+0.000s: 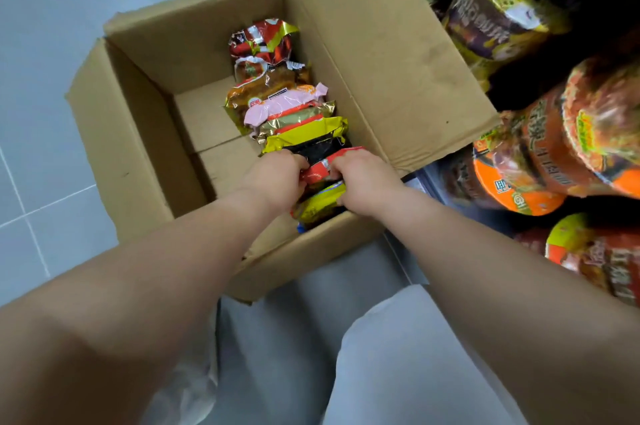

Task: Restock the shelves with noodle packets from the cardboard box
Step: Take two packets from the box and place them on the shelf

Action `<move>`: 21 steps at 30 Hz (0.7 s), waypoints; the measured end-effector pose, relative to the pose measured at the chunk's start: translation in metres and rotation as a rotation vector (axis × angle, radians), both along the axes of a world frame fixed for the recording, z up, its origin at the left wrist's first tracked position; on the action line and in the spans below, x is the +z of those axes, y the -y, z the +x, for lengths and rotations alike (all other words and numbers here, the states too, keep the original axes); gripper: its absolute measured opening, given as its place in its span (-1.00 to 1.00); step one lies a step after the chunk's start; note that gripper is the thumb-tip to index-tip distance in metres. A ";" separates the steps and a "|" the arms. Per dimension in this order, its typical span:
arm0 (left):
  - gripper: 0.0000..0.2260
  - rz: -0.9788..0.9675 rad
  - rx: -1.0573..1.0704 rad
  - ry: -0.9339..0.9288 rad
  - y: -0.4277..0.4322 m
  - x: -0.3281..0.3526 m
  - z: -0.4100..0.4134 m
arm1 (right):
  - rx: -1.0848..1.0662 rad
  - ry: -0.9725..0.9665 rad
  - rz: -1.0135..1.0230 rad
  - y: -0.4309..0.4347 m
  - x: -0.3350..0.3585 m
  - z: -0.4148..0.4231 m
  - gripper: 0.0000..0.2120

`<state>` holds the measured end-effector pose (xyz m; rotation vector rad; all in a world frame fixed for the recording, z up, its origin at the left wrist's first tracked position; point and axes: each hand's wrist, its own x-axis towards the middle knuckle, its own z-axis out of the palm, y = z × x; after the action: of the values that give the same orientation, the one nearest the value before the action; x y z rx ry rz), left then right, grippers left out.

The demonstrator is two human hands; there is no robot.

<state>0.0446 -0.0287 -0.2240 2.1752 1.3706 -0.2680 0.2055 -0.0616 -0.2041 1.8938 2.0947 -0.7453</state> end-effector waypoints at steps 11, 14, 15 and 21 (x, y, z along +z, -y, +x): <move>-0.80 0.123 -0.022 -0.094 0.010 -0.006 -0.002 | -0.030 0.096 -0.152 0.000 -0.003 -0.007 -0.67; -0.83 -0.045 0.146 0.059 0.006 0.008 -0.008 | 0.006 0.048 -0.088 0.006 0.007 -0.003 -0.72; -0.84 -0.112 0.210 0.112 0.002 0.018 -0.011 | 0.027 0.040 -0.054 0.007 0.014 -0.002 -0.73; -0.79 -0.404 0.562 0.364 -0.027 0.102 -0.029 | -0.029 -0.010 0.025 0.014 0.082 -0.007 -0.77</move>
<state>0.0155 -0.0021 -0.1218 1.3643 1.4904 0.0630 0.1989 -0.0756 -0.1218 1.9413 2.0965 -0.7403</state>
